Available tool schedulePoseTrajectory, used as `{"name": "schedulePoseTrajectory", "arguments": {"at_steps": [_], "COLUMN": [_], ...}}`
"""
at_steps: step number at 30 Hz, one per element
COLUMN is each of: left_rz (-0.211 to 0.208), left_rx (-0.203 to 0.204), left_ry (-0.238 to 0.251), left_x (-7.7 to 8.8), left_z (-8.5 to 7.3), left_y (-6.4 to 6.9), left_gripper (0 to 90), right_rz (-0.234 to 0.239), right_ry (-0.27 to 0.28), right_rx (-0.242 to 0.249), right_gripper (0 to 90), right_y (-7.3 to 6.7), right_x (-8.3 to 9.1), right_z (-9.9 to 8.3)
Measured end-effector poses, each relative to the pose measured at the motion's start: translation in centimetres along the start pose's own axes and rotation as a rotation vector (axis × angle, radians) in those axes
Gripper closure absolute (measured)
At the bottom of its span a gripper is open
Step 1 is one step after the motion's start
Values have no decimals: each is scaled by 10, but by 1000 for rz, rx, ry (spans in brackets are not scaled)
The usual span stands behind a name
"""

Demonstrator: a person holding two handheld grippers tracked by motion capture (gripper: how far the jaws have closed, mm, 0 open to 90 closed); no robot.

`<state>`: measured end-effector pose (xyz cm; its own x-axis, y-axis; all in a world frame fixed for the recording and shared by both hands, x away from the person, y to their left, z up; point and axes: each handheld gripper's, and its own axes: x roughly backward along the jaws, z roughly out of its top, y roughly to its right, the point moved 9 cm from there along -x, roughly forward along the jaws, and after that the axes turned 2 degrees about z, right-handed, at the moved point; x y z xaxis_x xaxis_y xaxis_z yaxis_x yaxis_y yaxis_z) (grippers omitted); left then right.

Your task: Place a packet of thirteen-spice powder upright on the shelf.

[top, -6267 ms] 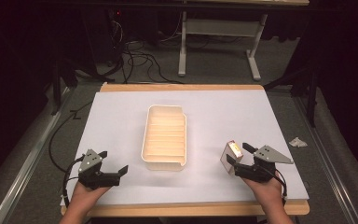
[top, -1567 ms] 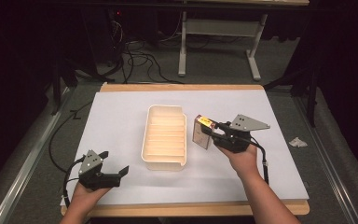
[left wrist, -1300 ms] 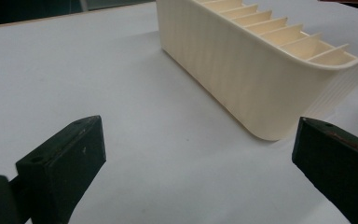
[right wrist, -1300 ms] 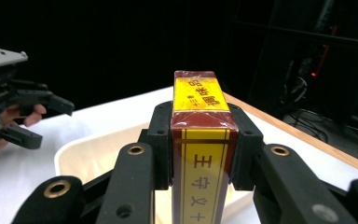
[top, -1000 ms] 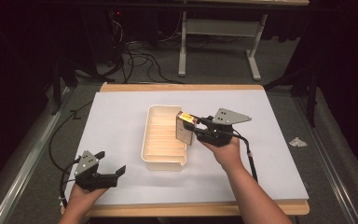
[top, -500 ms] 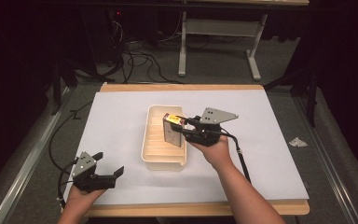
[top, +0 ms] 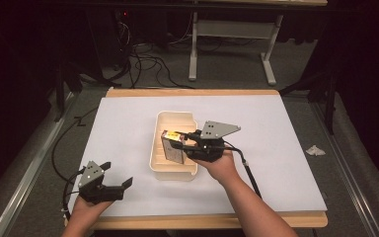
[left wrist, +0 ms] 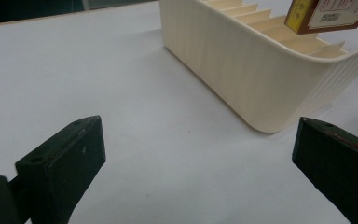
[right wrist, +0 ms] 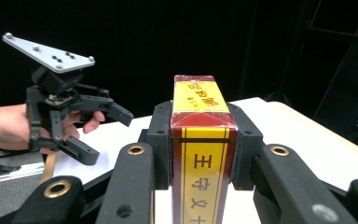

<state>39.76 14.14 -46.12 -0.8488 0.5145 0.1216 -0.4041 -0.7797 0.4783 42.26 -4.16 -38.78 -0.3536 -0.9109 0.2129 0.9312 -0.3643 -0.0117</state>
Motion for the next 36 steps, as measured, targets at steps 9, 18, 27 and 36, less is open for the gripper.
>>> {"name": "schedulePoseTrajectory", "arguments": {"at_steps": [9, 18, 27, 36], "left_rz": [-2, -3, -3, -5], "left_rx": [-10, 3, -9, -3], "left_ry": [-7, -1, -18, -13], "left_x": [0, 0, 0, -1], "left_z": [-2, -1, -5, -4], "left_y": [1, 2, 3, 2], "left_gripper": [33, 33, 33, 33], "right_rz": [35, 54, 80, 88], "right_ry": [-3, -1, 8, -2], "right_rx": [4, -11, -3, 5], "right_gripper": [681, 681, 681, 681], "right_y": [-6, -9, -16, -13], "right_x": [1, 4, 6, 4], "right_z": [-3, -6, -5, -8]}}
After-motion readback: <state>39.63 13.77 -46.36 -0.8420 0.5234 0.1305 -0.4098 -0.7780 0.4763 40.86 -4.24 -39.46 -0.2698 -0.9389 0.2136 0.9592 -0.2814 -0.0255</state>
